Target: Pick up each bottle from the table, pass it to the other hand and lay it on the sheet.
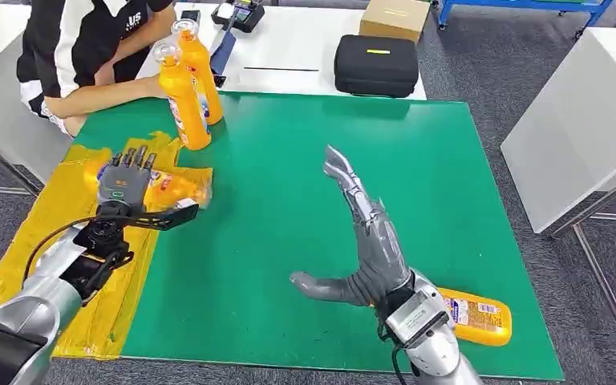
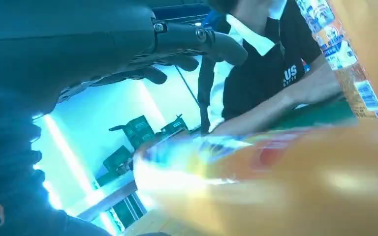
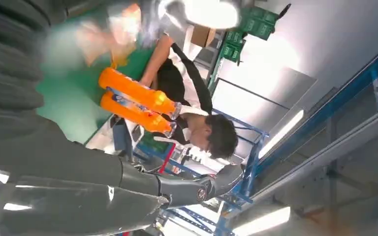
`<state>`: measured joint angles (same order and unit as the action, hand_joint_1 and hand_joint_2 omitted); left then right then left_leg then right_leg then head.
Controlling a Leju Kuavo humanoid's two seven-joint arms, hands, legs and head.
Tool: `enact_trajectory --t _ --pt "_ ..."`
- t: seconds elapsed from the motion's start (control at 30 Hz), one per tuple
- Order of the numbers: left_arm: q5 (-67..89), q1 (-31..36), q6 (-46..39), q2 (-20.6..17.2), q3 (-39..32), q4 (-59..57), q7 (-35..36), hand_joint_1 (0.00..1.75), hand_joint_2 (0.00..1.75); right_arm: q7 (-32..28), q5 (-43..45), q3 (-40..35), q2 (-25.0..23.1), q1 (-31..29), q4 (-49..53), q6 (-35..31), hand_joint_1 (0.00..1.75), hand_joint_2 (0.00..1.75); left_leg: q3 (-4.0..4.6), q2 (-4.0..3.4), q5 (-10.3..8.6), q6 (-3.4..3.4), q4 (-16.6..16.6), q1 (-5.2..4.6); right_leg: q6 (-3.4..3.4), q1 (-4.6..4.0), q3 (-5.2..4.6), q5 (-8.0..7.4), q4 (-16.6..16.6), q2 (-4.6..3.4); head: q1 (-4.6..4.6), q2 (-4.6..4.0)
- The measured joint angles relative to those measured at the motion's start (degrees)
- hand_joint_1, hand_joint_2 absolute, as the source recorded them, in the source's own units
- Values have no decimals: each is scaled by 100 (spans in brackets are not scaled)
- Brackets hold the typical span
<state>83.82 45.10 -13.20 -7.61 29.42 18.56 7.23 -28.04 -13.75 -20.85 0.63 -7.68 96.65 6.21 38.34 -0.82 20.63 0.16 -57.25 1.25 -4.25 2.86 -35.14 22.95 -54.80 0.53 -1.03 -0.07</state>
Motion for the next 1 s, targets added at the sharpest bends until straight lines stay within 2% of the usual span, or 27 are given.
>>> enact_trajectory --t 0.13,0.27,0.43,0.53,0.67,0.8,0.9,1.0 --pt "-76 -27 -257 7 -118 0 0 0 175 13 -15 0 0 -61 -15 13 0 175 -1 0 0 0 0 0 0 0 0 0 0 0 0 0" --pt "-485 -114 -1452 81 -569 39 -79 0 175 147 -444 -2 0 -86 -17 -234 0 175 -1 0 -1 0 0 0 0 0 0 0 0 0 0 0" --pt "-741 -191 -2280 216 -1157 236 -560 0 175 310 -1266 -7 22 -74 79 -715 0 175 -1 0 0 0 -1 0 0 0 -1 0 1 0 -2 0" --pt "-1286 -267 -2564 360 -1540 428 -1194 0 175 391 -1658 -9 81 -22 181 -922 0 175 -1 0 0 0 -1 -1 0 1 -2 0 2 0 0 0" --pt "-3650 -596 -2087 709 -2357 1190 -3000 0 175 726 -3035 -15 311 175 444 -1408 0 175 -1 0 1 1 -1 -2 0 2 -1 0 3 0 0 0" --pt "-5230 -1142 -1535 1066 -2845 2406 -3483 0 175 1142 -4003 -28 666 468 719 -1497 0 175 1 0 7 0 -1 -4 -1 2 -2 1 4 0 0 0" --pt "-5782 -1433 -1320 1224 -2927 3019 -3594 0 175 1399 -4449 -33 936 650 857 -1486 0 175 3 1 8 -1 -1 -3 -1 1 -4 3 5 0 -2 0" --pt "-6366 -1565 -924 1364 -2891 3458 -3757 0 175 1906 -5102 -4 1323 883 1087 -1178 0 175 1 4 9 -2 -1 -3 -2 1 -3 4 6 3 -2 0"
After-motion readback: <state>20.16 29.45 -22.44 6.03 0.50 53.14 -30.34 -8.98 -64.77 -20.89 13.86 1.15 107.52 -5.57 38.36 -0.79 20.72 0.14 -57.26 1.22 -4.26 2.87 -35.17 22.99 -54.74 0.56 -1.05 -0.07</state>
